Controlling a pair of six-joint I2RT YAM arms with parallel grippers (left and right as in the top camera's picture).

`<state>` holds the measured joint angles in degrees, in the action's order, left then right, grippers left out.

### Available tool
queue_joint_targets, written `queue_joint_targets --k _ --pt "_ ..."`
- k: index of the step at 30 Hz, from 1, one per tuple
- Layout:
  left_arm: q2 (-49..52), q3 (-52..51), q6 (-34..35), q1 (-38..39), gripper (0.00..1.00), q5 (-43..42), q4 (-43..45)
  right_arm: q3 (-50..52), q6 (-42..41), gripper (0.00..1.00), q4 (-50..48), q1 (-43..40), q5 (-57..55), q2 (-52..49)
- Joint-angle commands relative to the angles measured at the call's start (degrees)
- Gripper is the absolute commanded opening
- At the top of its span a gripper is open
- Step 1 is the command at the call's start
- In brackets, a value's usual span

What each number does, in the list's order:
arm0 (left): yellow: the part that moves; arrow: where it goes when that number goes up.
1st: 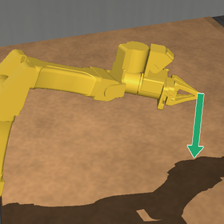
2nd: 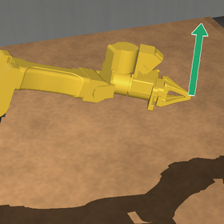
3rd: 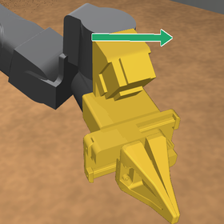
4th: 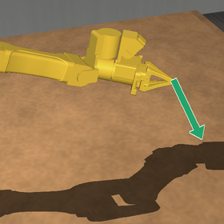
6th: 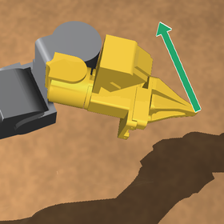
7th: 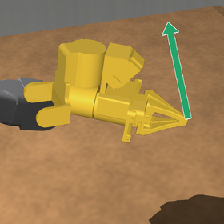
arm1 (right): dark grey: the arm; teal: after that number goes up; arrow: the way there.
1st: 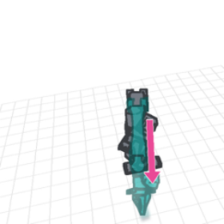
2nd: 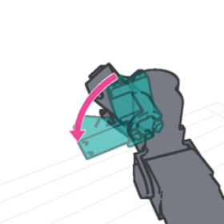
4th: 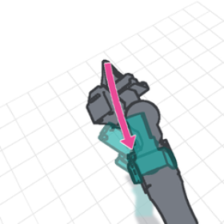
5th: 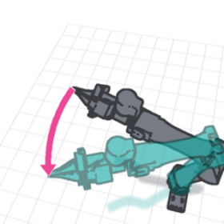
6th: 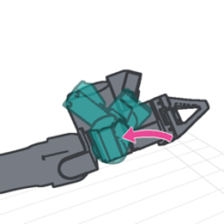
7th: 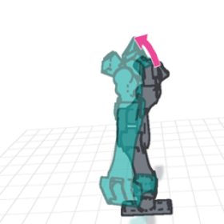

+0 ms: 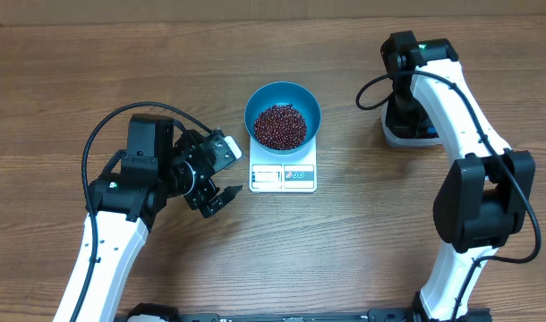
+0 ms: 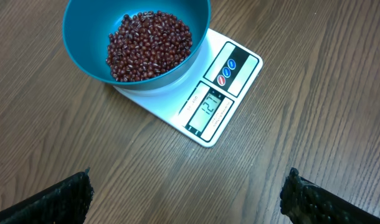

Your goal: Scoop item into bowl and weigh 150g on scale

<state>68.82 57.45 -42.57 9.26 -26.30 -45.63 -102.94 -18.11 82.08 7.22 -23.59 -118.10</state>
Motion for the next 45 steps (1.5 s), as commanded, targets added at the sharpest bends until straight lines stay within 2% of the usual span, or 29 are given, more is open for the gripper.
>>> queue_joint_targets --k 1,14,25,45 --pt "0.31 -0.35 -1.11 -0.24 1.0 -0.09 -0.02 0.24 0.37 0.04 0.24 0.15 -2.82 -2.08" --pt "0.31 -0.35 -1.11 -0.24 0.99 -0.09 -0.02 0.24 0.76 0.04 1.11 0.15 -3.3 -4.68" --pt "0.31 -0.35 -1.11 -0.24 0.99 -0.09 0.0 0.24 5.11 0.04 0.24 0.15 7.28 -4.81" --pt "0.31 -0.35 -1.11 -0.24 1.0 -0.09 0.0 -2.8 5.14 0.04 0.26 0.09 12.17 -4.63"
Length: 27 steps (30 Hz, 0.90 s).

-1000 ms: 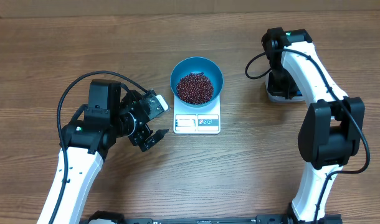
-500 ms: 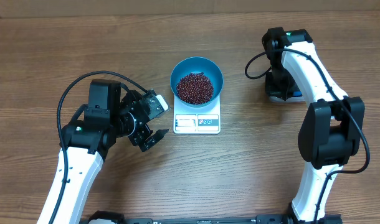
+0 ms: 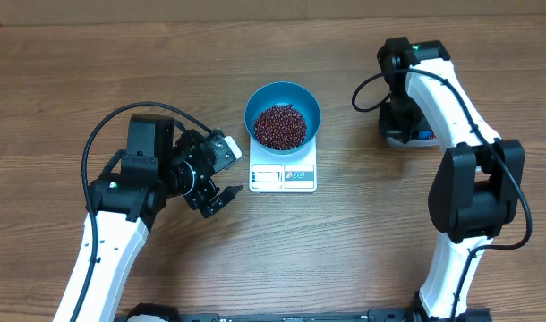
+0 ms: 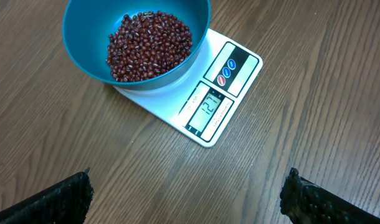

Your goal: Scoop item into bowl and weigh 150g on scale

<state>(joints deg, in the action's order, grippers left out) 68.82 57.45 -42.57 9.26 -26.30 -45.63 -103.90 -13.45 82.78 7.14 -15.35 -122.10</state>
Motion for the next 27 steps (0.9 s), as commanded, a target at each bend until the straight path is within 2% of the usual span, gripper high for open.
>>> queue_joint_targets --k 1,15,27 --pt "0.31 -0.35 -1.11 -0.24 1.0 -0.09 -0.02 -2.38 0.46 0.04 -0.39 0.17 4.42 -0.63" --pt "0.31 -0.35 -1.11 -0.24 0.99 -0.09 -0.02 -5.9 1.14 0.04 0.44 -2.45 10.36 -0.57" --pt "0.31 -0.35 -1.11 -0.24 0.99 -0.09 -0.02 -6.12 6.36 0.04 0.0 -9.11 24.55 0.07"
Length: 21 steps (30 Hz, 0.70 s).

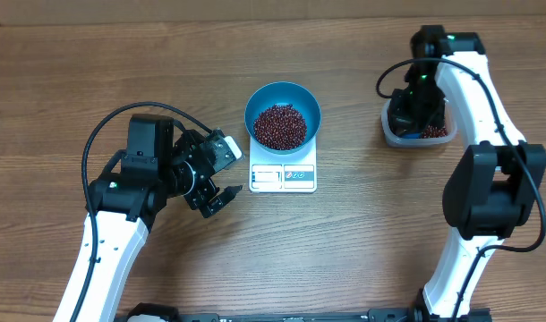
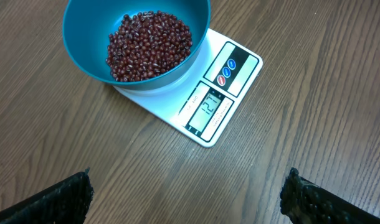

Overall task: Scoop item into bowl and weigh 150g on scale
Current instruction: 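Lower the blue scoop into the bean tub with the right gripper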

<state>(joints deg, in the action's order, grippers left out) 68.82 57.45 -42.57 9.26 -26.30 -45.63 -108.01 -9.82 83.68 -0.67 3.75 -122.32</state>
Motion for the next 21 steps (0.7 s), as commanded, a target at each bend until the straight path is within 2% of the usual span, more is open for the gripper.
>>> queue_joint_targets --k 1,8,21 --pt "0.31 -0.35 -1.11 -0.24 0.99 -0.09 -0.02 -2.01 2.84 0.04 -0.9 -1.77 6.27 0.28" --pt "0.31 -0.35 -1.11 -0.24 1.0 -0.09 -0.02 -2.01 5.88 0.04 -0.9 -4.66 13.31 0.28" --pt "0.31 -0.35 -1.11 -0.24 0.99 -0.09 -0.02 -2.01 6.38 0.04 -0.72 -8.48 13.57 0.28"
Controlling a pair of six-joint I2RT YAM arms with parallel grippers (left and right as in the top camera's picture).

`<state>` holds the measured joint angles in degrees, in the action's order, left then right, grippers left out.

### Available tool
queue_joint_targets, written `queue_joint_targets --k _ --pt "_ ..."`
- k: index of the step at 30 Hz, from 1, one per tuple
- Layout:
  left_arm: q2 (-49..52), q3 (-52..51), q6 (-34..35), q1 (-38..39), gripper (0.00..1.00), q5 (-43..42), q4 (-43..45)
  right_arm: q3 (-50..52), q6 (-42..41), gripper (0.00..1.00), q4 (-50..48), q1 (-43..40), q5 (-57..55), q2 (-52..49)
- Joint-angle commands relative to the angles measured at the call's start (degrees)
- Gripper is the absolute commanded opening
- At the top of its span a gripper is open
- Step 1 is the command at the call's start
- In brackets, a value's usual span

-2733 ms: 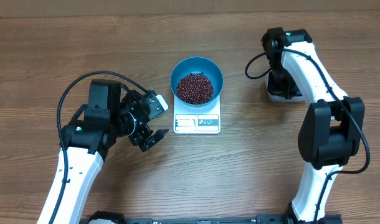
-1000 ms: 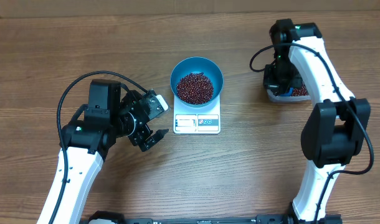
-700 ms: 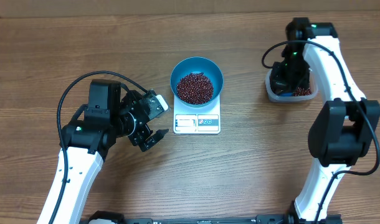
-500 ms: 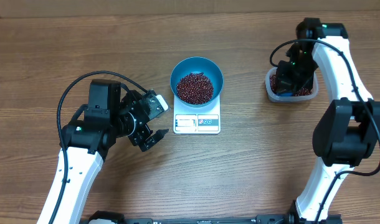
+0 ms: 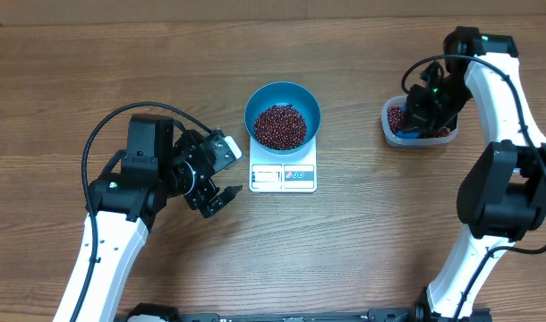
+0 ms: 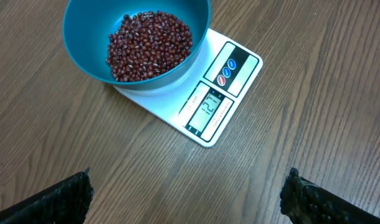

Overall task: Scoop item into bowl and weigh 150g on scale
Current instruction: 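Lower the blue scoop into the bean tub with the right gripper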

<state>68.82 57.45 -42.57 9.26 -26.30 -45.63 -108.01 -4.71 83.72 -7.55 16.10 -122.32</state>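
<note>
A blue bowl (image 5: 283,98) of red beans (image 6: 149,45) sits on the white scale (image 5: 283,177), whose display (image 6: 208,110) reads 121. My left gripper (image 5: 225,170) hovers over the wood just left of the scale, open and empty, its black fingertips (image 6: 64,198) wide apart at the bottom of the left wrist view. My right gripper (image 5: 427,109) is down in a clear container of beans (image 5: 395,118) at the far right. A sliver of something blue (image 5: 409,134) shows beneath it. Its fingers are hidden from above.
The wooden table (image 5: 362,241) carries only the scale and the container. The right arm (image 5: 501,98) reaches in along the right edge, and the left arm (image 5: 112,224) lies at the lower left with its black cable looping above it.
The right arm's wrist has moved further right over the container, uncovering more beans at the container's left side. The left gripper, bowl and the 121 reading are unchanged.
The right gripper was at the container throughout, first with the arm coming in from the upper left and covering most of it. The arm then stood further right at each moment. The left gripper stayed open beside the scale, which read 121 all along.
</note>
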Motion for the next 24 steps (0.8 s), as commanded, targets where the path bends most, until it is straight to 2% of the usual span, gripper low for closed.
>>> queue_joint_targets --k 1,10,24 --pt "0.31 -0.35 -1.11 -0.24 0.99 -0.09 -0.02 -2.01 2.32 0.04 -0.61 -2.12 2.19 0.28" --pt "0.31 -0.35 -1.11 -0.24 1.0 -0.09 -0.02 -2.01 10.21 0.04 1.14 -6.43 12.44 0.28" --pt "0.31 -0.35 -1.11 -0.24 0.99 -0.09 -0.02 -2.01 14.27 0.04 3.5 -10.1 16.63 0.28"
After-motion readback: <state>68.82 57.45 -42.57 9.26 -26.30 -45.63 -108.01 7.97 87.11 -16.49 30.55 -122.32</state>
